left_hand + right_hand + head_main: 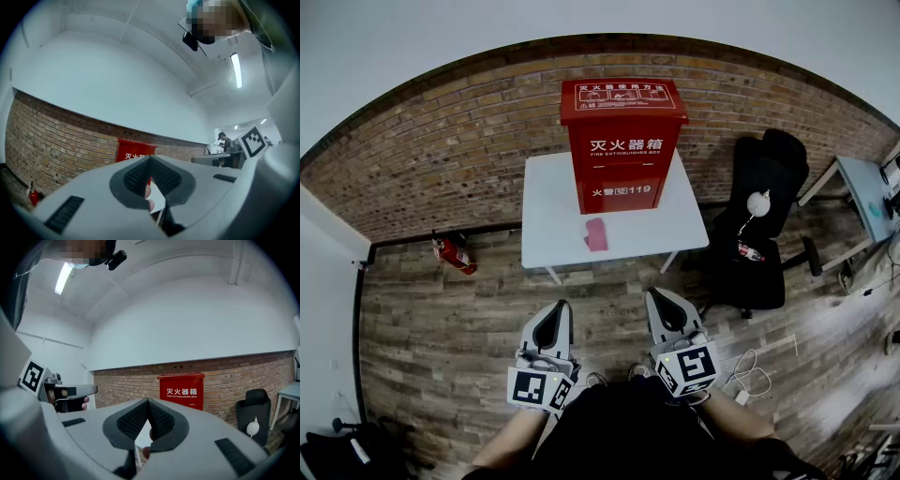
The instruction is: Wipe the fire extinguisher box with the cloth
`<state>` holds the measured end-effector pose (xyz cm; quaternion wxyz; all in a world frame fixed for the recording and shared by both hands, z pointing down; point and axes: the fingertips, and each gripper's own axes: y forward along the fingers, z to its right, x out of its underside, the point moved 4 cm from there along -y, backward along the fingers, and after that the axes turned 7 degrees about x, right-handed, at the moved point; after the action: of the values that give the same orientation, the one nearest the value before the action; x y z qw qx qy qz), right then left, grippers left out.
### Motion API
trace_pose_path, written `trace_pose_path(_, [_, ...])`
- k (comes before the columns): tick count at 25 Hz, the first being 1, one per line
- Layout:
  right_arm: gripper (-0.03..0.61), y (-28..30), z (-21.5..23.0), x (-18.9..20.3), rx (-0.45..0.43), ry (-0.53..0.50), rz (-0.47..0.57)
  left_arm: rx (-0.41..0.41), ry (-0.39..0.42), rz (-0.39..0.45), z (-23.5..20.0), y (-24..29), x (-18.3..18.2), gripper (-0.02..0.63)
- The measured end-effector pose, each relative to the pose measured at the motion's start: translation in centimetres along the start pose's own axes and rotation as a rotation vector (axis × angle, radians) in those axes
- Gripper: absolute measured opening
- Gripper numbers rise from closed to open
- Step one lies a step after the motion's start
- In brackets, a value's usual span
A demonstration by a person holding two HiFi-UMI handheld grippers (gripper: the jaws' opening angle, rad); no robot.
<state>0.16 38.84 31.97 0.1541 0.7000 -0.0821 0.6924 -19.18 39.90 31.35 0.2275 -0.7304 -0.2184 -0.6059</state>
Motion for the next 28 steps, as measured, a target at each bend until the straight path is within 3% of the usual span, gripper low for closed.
trace_pose_path(13, [0.018, 2.0, -3.8, 1.3, 0.046, -0.024, -0.062, 0.011, -0.004, -0.016, -3.6, -3.3, -0.1, 0.020])
trace_pose_path(22, [0.020, 6.6, -5.7, 4.9, 0.083, -0.066, -0.157, -0.004, -0.024, -0.042, -7.0, -5.0, 0.8, 0.020])
trace_pose_path(28, [0.021, 13.0, -4.4, 10.1, 0.083, -0.072, -0.269, -0.038, -0.032, -0.067, -9.5, -3.8, 1.8, 0.020])
